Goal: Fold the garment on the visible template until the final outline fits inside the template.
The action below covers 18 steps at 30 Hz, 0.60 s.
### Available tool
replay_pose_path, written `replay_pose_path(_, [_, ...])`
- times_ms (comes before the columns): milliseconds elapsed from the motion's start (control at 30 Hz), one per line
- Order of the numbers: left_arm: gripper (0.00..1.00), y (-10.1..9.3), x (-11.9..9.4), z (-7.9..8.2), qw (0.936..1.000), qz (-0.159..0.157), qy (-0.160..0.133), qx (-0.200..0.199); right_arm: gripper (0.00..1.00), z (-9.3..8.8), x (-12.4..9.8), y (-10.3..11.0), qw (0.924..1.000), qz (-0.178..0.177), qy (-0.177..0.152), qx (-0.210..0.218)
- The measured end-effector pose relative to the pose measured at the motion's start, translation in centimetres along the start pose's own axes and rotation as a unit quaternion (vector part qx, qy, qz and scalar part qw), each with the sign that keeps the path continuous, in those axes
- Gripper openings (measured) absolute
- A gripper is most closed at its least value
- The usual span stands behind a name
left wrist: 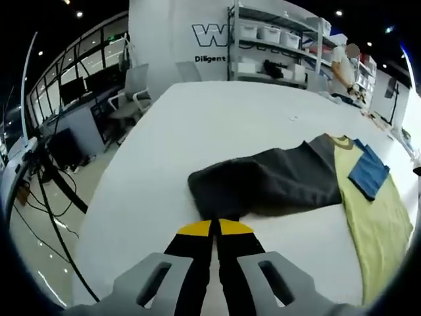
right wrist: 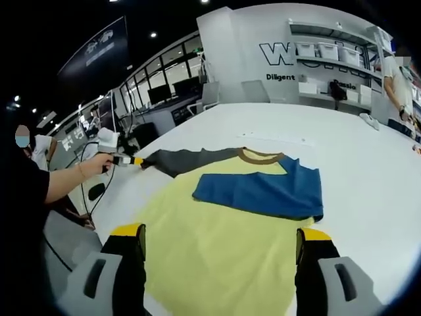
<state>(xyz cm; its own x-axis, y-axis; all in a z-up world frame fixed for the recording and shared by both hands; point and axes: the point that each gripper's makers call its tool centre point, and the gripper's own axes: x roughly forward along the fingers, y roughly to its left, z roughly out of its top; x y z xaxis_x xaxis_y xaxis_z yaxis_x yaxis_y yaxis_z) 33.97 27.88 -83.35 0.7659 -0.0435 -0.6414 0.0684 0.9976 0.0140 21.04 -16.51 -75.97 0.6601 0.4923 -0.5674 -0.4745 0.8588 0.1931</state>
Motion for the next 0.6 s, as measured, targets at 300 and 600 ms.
replay_pose_path(300, [0.02, 2.8, 0.0, 0.2, 0.9994, 0.027, -0.007, 0.022, 0.93, -0.4, 0.0, -0.1, 1.0, -0.002, 0.008, 0.0])
replay_pose_path(600, [0.02, 3.9, 0.0, -0.3, 0.9991, 0.033, -0.002, 0.027, 0.93, -0.4, -0.1, 0.0, 0.9999, -0.004, 0.01, 0.0])
